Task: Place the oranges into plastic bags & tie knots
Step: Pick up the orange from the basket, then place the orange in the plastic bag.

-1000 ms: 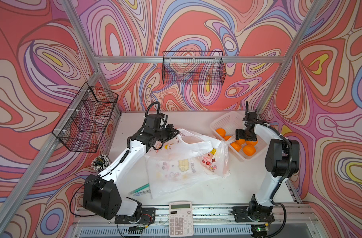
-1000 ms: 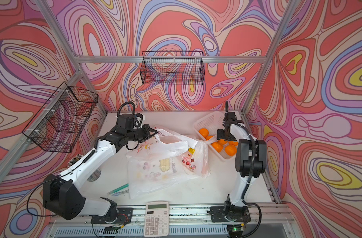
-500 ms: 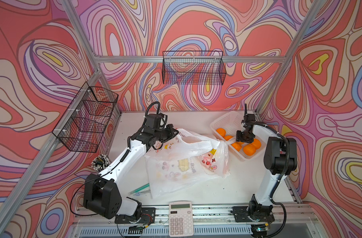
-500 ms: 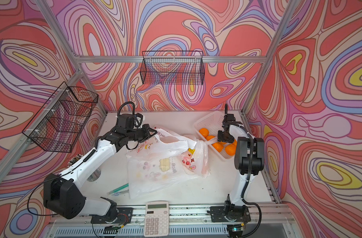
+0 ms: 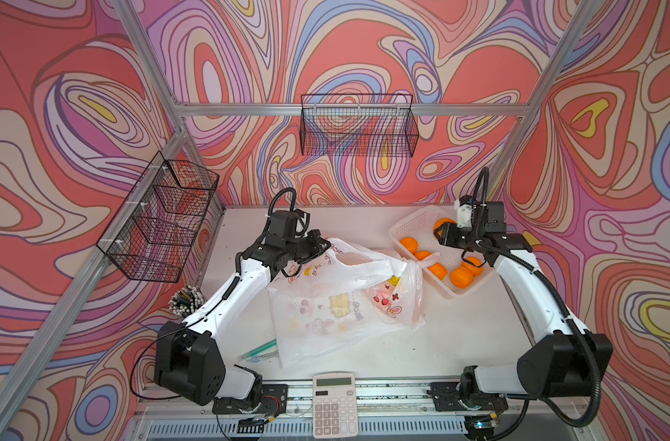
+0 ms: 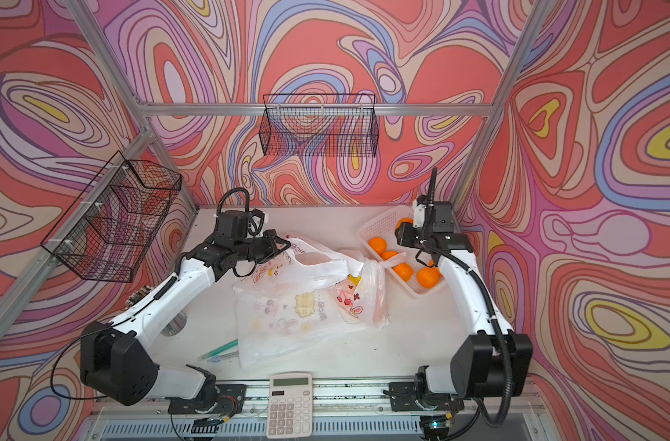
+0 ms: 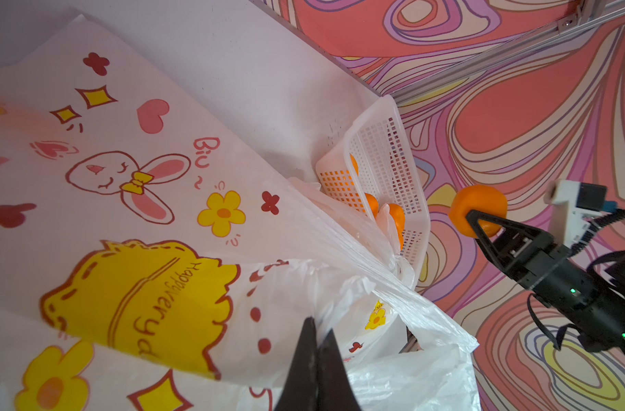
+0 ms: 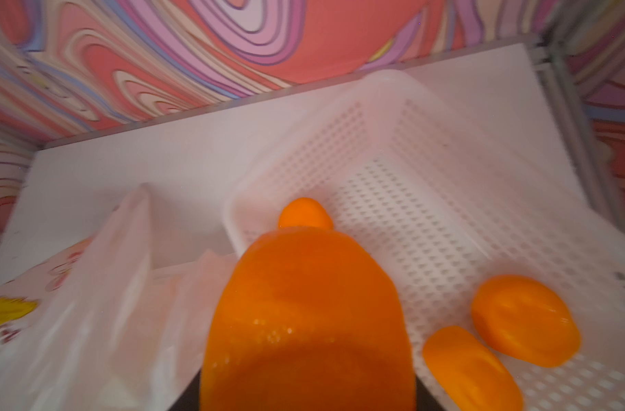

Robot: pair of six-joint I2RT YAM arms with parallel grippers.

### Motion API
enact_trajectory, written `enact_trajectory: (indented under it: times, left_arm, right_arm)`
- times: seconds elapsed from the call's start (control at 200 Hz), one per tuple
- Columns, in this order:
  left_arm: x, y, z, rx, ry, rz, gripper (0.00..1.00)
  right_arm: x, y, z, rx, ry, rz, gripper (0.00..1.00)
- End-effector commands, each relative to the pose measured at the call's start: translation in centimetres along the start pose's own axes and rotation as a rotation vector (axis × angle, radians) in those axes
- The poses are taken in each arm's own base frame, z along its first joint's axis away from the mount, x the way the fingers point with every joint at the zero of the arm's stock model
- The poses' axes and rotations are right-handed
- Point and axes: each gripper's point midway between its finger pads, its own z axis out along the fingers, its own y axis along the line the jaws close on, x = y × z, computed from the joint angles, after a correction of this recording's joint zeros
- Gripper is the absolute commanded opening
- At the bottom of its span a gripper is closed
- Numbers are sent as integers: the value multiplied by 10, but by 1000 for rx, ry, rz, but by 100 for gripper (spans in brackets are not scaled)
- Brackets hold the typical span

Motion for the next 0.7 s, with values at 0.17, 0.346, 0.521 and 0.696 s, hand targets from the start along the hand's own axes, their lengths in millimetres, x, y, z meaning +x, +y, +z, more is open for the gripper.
enact_trajectory:
  times: [0.17, 0.346, 0.521, 0.696]
  left_arm:
    - [-1, -10, -3, 48, 7, 23, 0]
    - [0, -11, -4, 53, 9, 23, 0]
    - [0, -11, -6, 48, 1, 24, 0]
    - [-1, -6, -7, 23, -9, 12, 0]
  right_arm:
    - [37, 184, 3, -460, 0, -103, 43]
    - [73, 237, 29, -525, 80, -155, 43]
    - [98, 254, 65, -503, 135, -173, 45]
    - [108, 257, 99, -465, 159, -179, 57]
